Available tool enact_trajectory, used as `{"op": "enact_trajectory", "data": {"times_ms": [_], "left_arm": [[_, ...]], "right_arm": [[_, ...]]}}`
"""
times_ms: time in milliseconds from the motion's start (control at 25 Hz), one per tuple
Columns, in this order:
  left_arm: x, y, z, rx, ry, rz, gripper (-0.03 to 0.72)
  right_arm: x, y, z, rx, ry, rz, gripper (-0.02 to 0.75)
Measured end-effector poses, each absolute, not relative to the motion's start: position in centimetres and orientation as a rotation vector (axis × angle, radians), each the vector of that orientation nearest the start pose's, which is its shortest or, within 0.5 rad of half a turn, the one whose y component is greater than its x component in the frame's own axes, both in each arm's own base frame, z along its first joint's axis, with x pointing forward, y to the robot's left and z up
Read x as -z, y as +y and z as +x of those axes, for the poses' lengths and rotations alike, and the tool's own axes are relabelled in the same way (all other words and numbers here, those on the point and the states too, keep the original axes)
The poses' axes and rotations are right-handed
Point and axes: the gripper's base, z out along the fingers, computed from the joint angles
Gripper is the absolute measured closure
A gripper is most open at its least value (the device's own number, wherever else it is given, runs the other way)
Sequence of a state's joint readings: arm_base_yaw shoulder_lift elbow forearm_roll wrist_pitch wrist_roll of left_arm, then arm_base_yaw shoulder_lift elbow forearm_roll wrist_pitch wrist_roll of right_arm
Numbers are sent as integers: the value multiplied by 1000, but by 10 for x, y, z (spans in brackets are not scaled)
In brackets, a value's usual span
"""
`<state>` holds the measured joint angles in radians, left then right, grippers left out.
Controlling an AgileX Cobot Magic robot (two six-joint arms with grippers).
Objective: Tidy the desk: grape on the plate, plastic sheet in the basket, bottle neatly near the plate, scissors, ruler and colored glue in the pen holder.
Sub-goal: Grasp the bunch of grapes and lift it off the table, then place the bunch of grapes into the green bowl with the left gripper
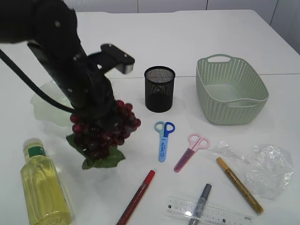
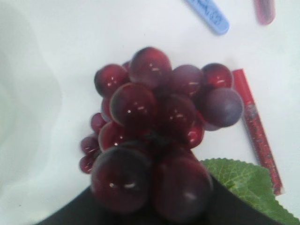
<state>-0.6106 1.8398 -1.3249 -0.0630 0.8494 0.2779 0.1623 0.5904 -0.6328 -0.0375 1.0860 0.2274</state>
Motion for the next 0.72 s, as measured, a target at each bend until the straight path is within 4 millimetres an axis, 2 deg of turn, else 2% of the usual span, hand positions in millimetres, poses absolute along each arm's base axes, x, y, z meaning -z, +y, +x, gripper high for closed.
{"op": "enact_trajectory", "data": {"times_ms": [240, 360, 480, 720], "left_arm": [[-303, -211, 297, 208, 2450, 1030, 459], [-335, -201, 300, 190, 2398, 936, 459], [-351, -186, 309, 140, 2376, 840, 459], [-356, -147, 336, 32, 2368, 588, 459]], "right_arm": [[-292, 11, 84, -105, 2528, 73, 160], [-292, 11, 84, -105, 2528, 73, 161], [-292, 11, 85, -105, 2528, 73, 160], [-292, 11, 85, -105, 2528, 73, 161]]}}
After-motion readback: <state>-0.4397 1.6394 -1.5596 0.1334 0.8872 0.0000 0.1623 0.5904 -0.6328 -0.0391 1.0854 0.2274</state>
